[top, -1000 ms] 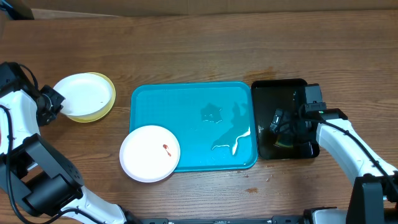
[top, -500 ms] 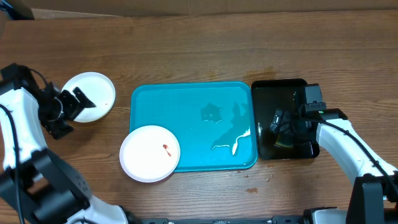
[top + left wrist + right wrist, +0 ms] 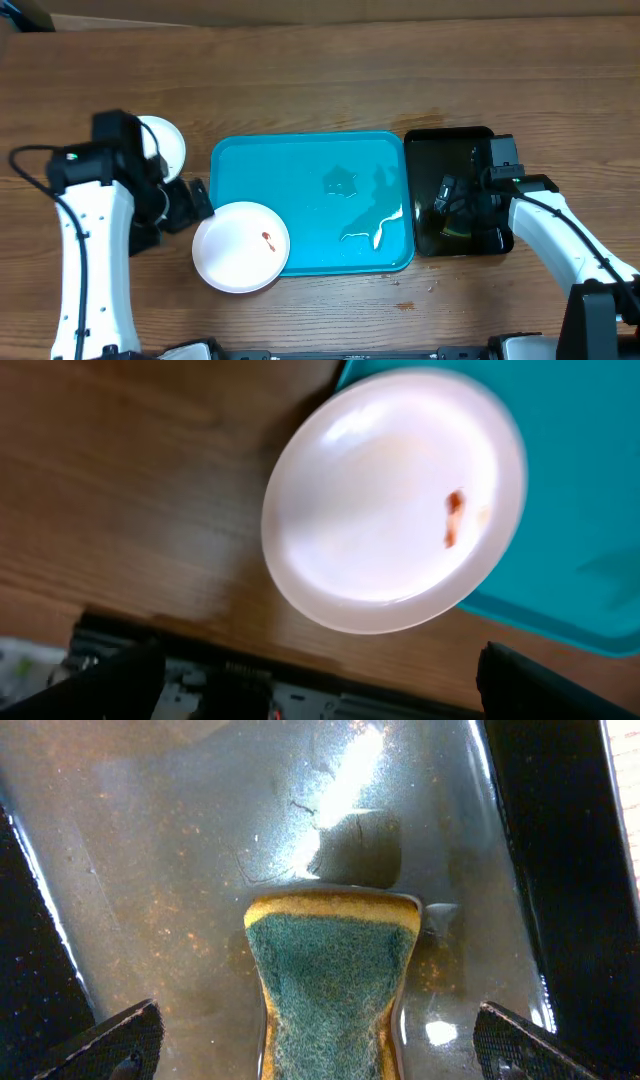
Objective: Clean dirty plates on tray and stack at the side
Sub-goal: 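Move left gripper to the sauce-smeared white plate rim and grip it, then pull the smeared white plate toward tray center with the left gripper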
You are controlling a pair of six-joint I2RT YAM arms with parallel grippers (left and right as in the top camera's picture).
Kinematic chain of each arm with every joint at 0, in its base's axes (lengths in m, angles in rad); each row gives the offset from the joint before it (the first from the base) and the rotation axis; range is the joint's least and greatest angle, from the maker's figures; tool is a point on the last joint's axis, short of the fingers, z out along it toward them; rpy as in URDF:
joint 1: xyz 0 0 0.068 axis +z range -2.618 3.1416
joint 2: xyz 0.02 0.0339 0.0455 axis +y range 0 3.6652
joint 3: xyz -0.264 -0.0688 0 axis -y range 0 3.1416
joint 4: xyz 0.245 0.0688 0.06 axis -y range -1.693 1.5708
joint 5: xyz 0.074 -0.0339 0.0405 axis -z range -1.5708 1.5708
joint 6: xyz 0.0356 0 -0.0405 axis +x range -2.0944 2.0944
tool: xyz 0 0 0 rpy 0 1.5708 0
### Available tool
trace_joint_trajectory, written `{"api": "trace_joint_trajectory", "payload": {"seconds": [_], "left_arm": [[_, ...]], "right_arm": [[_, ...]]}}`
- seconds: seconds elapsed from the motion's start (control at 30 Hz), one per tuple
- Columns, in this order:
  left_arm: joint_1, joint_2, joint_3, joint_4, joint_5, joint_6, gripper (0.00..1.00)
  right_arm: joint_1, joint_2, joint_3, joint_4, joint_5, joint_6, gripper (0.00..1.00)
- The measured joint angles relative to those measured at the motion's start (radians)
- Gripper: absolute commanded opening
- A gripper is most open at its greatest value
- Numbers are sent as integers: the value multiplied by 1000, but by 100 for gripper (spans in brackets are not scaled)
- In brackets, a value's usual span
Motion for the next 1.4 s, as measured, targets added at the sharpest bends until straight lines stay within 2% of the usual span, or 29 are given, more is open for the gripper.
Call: {"api": "trace_joint_trajectory", "payload": {"seconds": [0.2,0.33,0.63,0.73,0.8,0.83,0.87,0.93,1.0,1.13,1.27,1.4], "left_arm": [[-4,2,-190,103,-12,-60,95],[-4,2,-209,173,-5,-84,88],[-19,2,-337,349,0,-108,86],[-19,2,-403,407,0,-119,75],[-18,2,-444,436,1,-132,64],[-19,2,-457,446,3,-137,54],[-19,2,-472,458,8,-141,38],[-19,2,-490,468,14,-138,21],[-19,2,-496,475,22,-143,15],[-19,2,-497,517,67,-138,12],[-24,2,-497,589,125,-139,4],[-69,2,-497,702,161,-138,4]], "right_arm": [[0,0,0,0,0,0,100],[0,0,0,0,0,0,100],[0,0,0,0,0,0,100],[0,0,0,0,0,0,100],[0,0,0,0,0,0,100],[0,0,0,0,0,0,100],[0,0,0,0,0,0,100],[0,0,0,0,0,0,100],[0,0,0,-1,0,0,100],[0,0,0,0,0,0,100],[0,0,0,0,0,0,100],[0,0,0,0,0,0,100]]}}
